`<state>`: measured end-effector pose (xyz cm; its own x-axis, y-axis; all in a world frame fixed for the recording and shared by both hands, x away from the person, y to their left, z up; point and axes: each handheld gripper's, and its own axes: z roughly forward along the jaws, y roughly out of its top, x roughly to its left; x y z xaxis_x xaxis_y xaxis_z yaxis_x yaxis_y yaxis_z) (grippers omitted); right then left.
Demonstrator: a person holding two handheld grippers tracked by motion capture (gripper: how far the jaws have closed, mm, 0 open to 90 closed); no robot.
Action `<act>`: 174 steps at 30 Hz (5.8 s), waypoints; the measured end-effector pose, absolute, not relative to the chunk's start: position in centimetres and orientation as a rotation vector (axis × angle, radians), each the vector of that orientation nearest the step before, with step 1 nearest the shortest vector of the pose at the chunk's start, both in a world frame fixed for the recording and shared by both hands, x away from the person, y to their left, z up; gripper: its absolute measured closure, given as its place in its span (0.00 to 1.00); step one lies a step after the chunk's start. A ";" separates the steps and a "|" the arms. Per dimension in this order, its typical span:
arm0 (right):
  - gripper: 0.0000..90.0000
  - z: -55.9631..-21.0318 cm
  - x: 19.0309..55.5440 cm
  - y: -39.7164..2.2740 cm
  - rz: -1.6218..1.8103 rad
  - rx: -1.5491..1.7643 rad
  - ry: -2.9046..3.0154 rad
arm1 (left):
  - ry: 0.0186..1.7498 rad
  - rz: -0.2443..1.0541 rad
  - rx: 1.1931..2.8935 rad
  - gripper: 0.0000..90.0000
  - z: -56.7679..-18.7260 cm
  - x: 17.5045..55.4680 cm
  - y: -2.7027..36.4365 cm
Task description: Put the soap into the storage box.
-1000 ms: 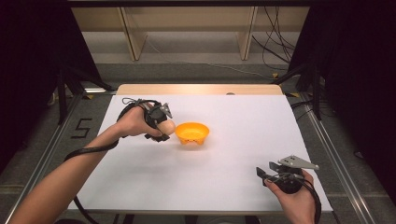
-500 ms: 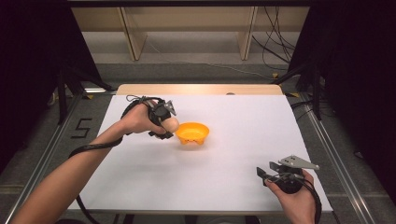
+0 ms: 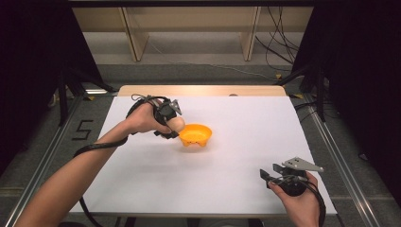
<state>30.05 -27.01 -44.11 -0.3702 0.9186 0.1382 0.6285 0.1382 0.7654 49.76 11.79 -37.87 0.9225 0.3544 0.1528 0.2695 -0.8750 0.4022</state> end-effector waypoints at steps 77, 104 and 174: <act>0.49 -44.2 30.0 -27.0 1.095 1.503 2.062 | 0.333 0.273 2.615 0.36 -39.4 51.6 7.8; 0.49 -44.2 30.0 -27.0 1.098 1.503 2.055 | 0.301 0.235 2.588 0.36 -40.0 51.7 6.7; 0.48 -44.3 30.2 -27.0 1.093 1.477 2.071 | 0.551 0.320 2.446 0.37 -37.4 47.6 11.5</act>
<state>30.17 -27.03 -44.32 -0.3818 0.9145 0.1340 0.6269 0.1498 0.7645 47.64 11.50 -37.42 0.8844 0.4566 0.0970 0.3107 -0.7309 0.6076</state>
